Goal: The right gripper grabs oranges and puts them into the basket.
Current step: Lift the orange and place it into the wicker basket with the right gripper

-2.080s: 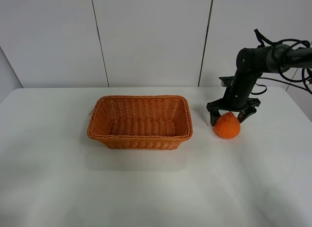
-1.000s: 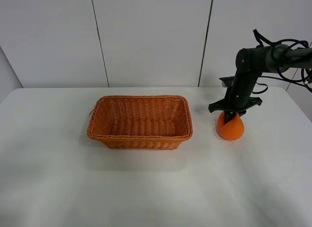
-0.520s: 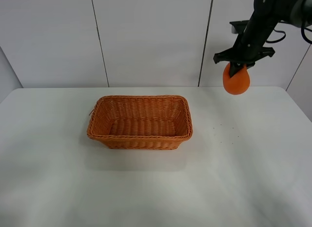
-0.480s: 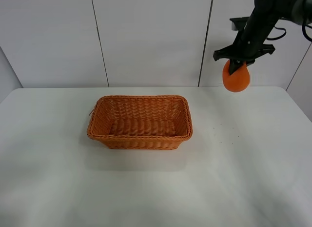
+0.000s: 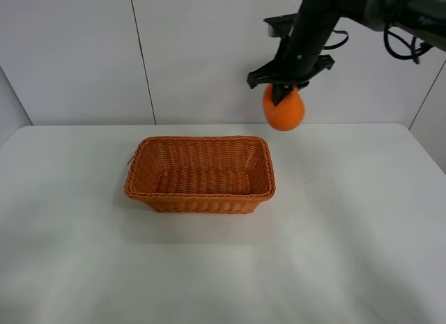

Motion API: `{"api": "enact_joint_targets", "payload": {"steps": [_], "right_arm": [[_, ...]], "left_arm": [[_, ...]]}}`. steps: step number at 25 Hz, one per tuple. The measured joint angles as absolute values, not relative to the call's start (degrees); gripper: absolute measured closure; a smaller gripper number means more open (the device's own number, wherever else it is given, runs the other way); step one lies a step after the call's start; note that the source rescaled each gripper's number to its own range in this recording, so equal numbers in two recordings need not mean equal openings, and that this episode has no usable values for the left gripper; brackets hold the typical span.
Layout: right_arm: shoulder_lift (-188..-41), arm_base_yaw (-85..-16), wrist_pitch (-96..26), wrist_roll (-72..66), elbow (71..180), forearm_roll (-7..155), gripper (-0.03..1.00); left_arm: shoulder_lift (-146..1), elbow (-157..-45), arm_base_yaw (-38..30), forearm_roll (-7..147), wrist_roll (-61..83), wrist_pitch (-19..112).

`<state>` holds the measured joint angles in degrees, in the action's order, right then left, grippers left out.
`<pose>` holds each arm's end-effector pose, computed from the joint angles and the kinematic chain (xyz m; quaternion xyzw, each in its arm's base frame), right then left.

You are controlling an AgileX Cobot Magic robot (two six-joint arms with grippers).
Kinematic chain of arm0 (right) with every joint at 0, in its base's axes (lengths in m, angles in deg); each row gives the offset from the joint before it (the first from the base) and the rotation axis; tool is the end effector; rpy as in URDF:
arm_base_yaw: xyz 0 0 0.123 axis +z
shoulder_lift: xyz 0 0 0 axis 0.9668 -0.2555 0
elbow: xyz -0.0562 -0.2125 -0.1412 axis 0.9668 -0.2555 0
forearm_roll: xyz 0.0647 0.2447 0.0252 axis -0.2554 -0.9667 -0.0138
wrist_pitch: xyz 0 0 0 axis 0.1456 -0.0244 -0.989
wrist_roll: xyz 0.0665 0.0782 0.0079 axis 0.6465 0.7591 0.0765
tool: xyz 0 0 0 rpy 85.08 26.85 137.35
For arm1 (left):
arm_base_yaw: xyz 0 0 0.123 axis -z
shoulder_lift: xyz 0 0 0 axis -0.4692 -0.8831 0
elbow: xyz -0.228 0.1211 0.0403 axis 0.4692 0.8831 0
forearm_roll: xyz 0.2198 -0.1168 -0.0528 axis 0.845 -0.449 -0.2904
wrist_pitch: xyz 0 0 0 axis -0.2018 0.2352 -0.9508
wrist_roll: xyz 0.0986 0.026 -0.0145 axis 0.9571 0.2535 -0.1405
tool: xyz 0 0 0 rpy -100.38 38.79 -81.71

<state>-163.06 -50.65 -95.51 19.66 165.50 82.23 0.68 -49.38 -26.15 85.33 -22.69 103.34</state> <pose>0.4207 0.1909 0.2637 -0.2090 0.9563 0.0377 0.2008 0.0330 0.0018 0.2695 0.0158 0.8548 0.0092 0.5187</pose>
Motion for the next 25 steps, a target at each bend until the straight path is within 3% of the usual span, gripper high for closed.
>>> {"api": "enact_joint_targets", "payload": {"steps": [5, 12, 14, 15, 17, 19, 21, 25], "right_arm": [[-166.54, -41.67, -88.60, 19.66, 165.57, 81.98, 0.97], [-176.97, -36.61, -79.75, 19.66, 165.57, 81.55, 0.95], [-179.21, -36.61, -79.56, 20.58, 165.57, 80.63, 0.77], [-179.78, -36.61, -79.69, 20.72, 165.57, 80.48, 0.64], [-180.29, -36.61, -80.15, 20.83, 165.51, 80.44, 0.27], [-180.08, -36.61, -80.21, 20.78, 165.59, 80.37, 0.08], [-179.52, -36.61, -80.48, 20.78, 165.93, 80.30, 0.00], [-178.77, -36.61, -86.86, 20.78, 169.84, 80.30, -0.03]], "left_arm": [[0.68, -49.38, -26.15, 85.33, -22.69, 103.34], [0.68, -49.38, -26.15, 85.33, -22.69, 103.34], [0.68, -49.38, -26.15, 85.33, -22.69, 103.34], [0.68, -49.38, -26.15, 85.33, -22.69, 103.34], [0.68, -49.38, -26.15, 85.33, -22.69, 103.34], [0.68, -49.38, -26.15, 85.33, -22.69, 103.34], [0.68, -49.38, -26.15, 85.33, -22.69, 103.34], [0.68, -49.38, -26.15, 85.33, -22.69, 103.34]]}}
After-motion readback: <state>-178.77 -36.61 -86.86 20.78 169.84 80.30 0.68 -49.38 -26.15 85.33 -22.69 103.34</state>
